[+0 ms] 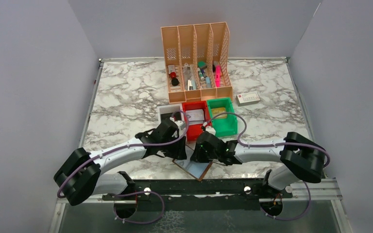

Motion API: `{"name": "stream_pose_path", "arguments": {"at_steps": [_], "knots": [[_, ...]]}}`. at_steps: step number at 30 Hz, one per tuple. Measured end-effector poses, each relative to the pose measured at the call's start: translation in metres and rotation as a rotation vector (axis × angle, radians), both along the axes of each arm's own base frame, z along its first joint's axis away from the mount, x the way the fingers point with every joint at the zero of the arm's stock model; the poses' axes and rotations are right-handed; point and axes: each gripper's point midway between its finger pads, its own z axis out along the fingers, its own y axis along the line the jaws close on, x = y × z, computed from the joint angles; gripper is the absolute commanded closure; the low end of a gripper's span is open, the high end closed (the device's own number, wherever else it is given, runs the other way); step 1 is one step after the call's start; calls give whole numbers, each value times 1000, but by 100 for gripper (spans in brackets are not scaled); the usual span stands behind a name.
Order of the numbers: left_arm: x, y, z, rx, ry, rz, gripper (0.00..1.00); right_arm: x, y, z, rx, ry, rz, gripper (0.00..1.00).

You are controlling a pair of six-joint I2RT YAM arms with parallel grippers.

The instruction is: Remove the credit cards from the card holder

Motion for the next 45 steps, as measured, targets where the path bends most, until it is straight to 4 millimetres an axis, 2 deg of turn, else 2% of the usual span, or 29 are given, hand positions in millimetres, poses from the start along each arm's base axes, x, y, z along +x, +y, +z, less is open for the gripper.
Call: {"name": "stream_pose_path", "arguments": {"at_steps": [4, 8, 12, 15, 19, 22, 25, 29, 35, 40, 45], "knots": [[-1, -2, -3, 3, 5, -6, 65, -4, 5, -8, 54, 74, -4, 77], [-3, -3, -5, 9, 11, -7, 70, 0, 14, -8, 120, 114, -8, 76], [-4, -4, -6, 10, 17, -1, 73, 1, 14, -7, 165, 138, -15, 66], [-4, -3, -8, 17, 18, 9, 73, 2, 15, -4, 194, 143, -12, 64], [-5, 4, -10, 32, 7, 40, 65, 1, 16, -3, 218, 147, 7, 64], [1, 8, -3, 33, -38, 69, 57, -1, 17, -2, 226, 145, 31, 65], [9, 11, 6, 28, -86, 99, 55, -3, 19, 0, 232, 136, 60, 67], [15, 13, 10, 35, -115, 120, 55, -5, 23, 6, 255, 123, 94, 68], [13, 15, -5, 80, -80, 118, 58, -6, 28, 14, 290, 114, 122, 68], [12, 15, -10, 86, -67, 112, 64, -9, 25, -4, 253, 152, 111, 69], [11, 13, -10, 75, -65, 106, 71, -7, 25, -6, 251, 168, 90, 68]]}}
